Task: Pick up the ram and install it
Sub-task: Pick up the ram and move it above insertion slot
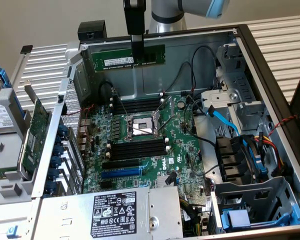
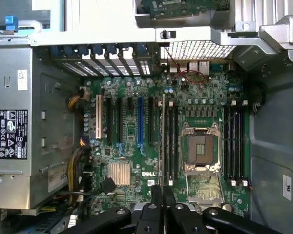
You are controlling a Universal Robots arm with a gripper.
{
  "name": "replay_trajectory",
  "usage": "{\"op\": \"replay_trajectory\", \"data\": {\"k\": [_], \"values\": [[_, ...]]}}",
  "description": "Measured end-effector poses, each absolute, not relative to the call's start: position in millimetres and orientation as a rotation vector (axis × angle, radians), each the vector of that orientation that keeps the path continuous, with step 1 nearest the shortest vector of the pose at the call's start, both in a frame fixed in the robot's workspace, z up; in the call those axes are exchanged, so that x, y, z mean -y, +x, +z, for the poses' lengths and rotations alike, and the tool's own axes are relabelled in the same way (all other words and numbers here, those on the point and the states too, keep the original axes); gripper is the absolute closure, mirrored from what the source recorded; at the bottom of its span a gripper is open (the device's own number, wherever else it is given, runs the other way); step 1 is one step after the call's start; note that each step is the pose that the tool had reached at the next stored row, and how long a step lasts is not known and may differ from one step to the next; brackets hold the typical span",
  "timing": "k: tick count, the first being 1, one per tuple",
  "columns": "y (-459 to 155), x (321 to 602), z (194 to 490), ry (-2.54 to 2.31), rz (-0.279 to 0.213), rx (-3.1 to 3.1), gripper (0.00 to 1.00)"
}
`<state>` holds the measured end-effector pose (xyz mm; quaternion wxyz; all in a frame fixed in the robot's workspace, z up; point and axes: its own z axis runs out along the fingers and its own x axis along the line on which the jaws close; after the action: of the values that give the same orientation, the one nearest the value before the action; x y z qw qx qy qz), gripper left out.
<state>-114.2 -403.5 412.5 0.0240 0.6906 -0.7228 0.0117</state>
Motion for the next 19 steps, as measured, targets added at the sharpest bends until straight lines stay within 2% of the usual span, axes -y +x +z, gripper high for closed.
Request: {"op": "replay_trajectory", "data": {"k": [3, 19], "values": [[-114.1, 403.0, 410.0, 2.143, 0.019, 2.243, 0.87], [-110.3, 392.9, 406.9, 2.144, 0.007, 2.243, 0.87]]}}
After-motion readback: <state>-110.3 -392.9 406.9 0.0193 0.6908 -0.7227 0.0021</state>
